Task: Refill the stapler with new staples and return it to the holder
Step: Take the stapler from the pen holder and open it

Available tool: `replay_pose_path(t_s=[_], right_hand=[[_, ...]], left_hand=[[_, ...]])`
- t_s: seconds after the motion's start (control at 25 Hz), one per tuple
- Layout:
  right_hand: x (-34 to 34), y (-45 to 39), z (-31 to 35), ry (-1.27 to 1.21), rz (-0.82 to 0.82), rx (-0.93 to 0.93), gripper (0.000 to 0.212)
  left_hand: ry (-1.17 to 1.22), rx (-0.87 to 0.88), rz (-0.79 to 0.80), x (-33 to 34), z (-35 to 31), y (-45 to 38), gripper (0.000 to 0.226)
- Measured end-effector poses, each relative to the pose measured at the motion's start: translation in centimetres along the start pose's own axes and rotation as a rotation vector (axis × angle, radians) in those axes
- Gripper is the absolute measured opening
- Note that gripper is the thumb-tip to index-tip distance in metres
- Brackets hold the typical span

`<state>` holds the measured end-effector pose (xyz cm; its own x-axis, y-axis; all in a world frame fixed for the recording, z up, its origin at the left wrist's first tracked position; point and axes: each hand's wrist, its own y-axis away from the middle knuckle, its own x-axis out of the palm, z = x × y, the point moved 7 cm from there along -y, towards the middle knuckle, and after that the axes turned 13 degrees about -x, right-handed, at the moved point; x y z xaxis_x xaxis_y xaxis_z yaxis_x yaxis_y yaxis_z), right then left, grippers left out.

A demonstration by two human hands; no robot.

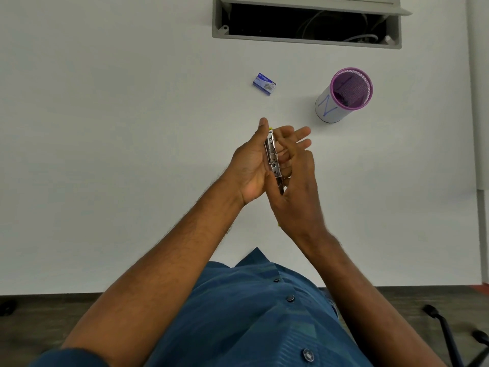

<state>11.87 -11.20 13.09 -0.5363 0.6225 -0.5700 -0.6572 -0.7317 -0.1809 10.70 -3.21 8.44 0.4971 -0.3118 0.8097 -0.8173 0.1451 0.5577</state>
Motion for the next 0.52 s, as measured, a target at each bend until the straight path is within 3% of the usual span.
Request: replay_pose_path(t_s=[0.28,0.52], right_hand=[[1.5,0.1,-0.3,0.163,0.173,-0.013,0.057],[1.2,-0.7,-0.1,0.179,0.216,0.003,0.04]], left_hand=[[-0.041,-0.03,-0.047,-1.7,0.9,-0.3,0.061],[0.027,-0.058,-0.088,-2.3,1.9,-0.4,0.054]])
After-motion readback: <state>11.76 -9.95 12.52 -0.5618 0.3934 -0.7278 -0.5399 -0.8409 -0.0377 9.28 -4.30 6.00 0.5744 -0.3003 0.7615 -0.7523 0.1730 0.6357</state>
